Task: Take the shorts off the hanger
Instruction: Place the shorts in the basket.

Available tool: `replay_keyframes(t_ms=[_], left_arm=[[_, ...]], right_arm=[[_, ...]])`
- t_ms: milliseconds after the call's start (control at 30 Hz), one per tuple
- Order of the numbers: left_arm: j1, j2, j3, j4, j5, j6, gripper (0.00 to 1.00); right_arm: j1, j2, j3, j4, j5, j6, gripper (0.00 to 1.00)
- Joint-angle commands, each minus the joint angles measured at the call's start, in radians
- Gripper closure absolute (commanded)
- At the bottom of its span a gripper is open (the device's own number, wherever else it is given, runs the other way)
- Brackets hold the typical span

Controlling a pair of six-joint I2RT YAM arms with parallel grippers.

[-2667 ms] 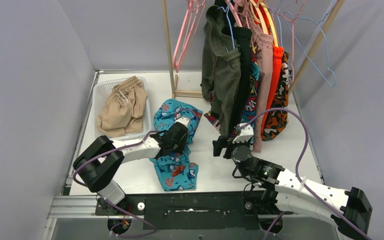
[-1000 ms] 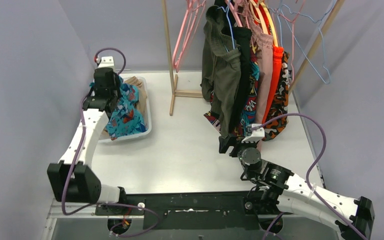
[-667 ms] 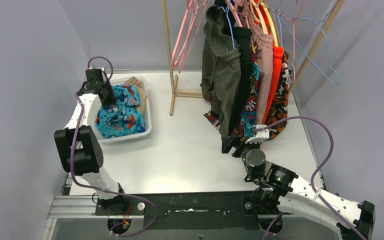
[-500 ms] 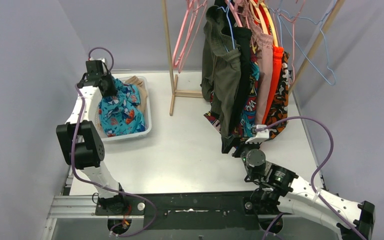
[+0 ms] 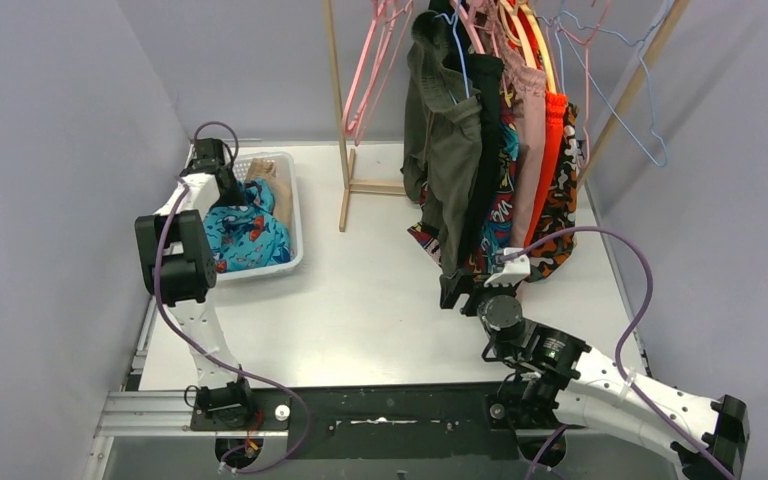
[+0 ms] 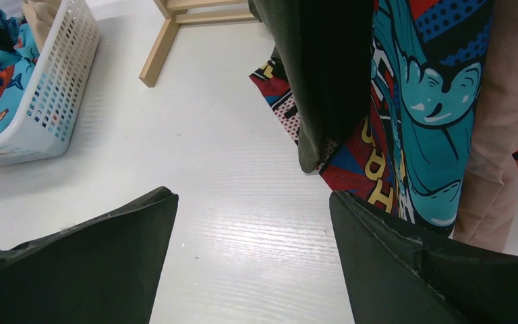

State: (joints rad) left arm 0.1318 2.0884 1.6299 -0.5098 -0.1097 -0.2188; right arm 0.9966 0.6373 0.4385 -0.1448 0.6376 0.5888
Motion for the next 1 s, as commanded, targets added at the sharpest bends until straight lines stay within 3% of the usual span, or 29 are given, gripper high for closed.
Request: replay_keyframes(t_ms=[0, 167, 267, 367, 400, 633, 900, 967], left_arm=[[0.003, 0.012, -0.094, -0.006, -0.047, -0.041, 1.0], [0.01, -0.018, -0.038, -0.057, -0.05, -0.043, 0.95], [0.009, -0.111, -0.023, -0.03, -0.031, -0.029, 0.6], [0.009, -0.198, -0.001, -0.023, -0.03, -0.031, 0.33], [0.009, -0.222, 0.008, -0.025, -0.031, -0.032, 0.3], [0.01, -0.353, 0.019, -0.053, -0.05, -0.033, 0.26], [0.014, -0.478, -0.11, -0.029, 0.03, -0.067, 0.24], [0.015, -0.53, -0.191, 0.024, 0.057, -0.102, 0.28]], right_arm=[[0.007, 0.004, 0.073, -0.007, 0.007, 0.003, 0.14], [0.006, 0.005, 0.147, -0.068, -0.006, 0.035, 0.14], [0.006, 0.001, 0.187, -0.07, -0.068, 0.012, 0.14], [0.006, 0.006, 0.232, -0.097, -0.092, 0.015, 0.14], [0.006, 0.01, 0.245, -0.112, -0.085, 0.026, 0.14], [0.005, 0.018, 0.26, -0.154, -0.057, 0.055, 0.14], [0.005, 0.041, 0.247, -0.146, -0.054, 0.072, 0.14], [0.004, 0.05, 0.246, -0.141, -0.052, 0.069, 0.14]])
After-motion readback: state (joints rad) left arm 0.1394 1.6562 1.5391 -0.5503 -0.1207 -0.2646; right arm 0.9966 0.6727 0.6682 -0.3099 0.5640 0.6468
